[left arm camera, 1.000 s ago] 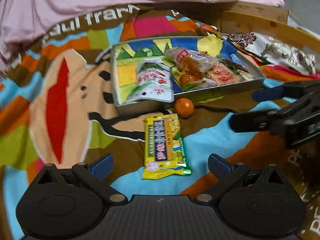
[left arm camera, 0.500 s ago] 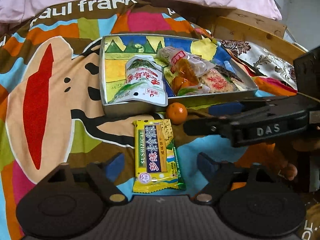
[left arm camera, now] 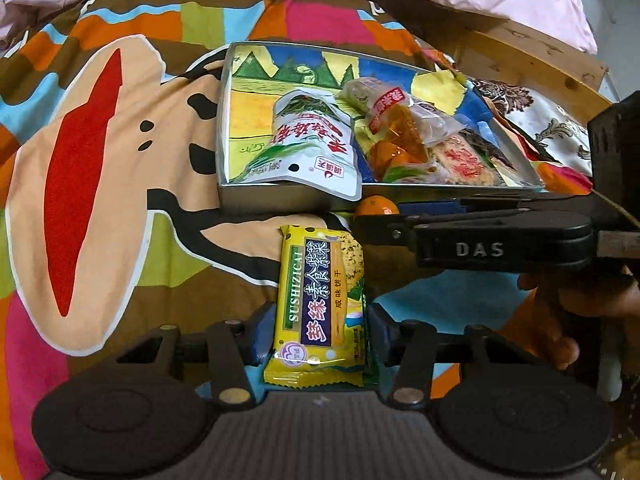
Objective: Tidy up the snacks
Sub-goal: 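Grasp the yellow cracker pack with the left tool while the right tool grasps the orange, then lift the cracker pack with the left tool while the right tool lifts the orange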
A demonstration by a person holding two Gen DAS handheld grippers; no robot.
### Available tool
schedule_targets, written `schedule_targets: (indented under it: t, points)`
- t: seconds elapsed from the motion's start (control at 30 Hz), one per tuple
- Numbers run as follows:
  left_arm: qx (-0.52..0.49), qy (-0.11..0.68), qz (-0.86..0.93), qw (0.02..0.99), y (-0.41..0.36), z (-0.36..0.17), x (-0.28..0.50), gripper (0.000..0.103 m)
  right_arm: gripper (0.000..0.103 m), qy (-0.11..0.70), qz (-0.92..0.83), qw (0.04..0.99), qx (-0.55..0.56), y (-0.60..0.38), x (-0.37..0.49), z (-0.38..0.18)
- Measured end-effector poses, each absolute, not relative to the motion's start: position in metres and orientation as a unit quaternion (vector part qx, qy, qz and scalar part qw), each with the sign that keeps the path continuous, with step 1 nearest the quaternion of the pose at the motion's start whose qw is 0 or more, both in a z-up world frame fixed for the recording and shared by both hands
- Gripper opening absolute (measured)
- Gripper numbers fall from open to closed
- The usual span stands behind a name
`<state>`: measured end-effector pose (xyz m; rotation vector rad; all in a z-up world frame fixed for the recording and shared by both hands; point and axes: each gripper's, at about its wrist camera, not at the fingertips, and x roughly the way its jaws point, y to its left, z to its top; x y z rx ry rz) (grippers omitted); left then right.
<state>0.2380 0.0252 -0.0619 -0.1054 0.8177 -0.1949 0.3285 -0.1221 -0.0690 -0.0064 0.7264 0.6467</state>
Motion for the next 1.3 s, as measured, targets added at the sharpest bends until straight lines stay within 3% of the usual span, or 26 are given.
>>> schedule_targets:
  t: [0.07, 0.7, 1.3]
  points:
    - [-0.049, 0.398, -0.091, 0.912, 0.025, -0.062, 0.238, 0.051, 0.031, 0.346, 0.31, 0.885, -0.009, -0.121, 0.326, -0.067]
    - [-0.095, 0.429, -0.043, 0.897, 0.022, -0.048, 0.206, 0.051, 0.031, 0.399, 0.3, 0.865, -0.056, -0.145, 0.257, -0.046]
    - [-0.065, 0.424, -0.064, 0.901, 0.019, -0.056, 0.222, 0.055, 0.036, 0.391, 0.313, 0.864, -0.059, -0.134, 0.266, -0.062]
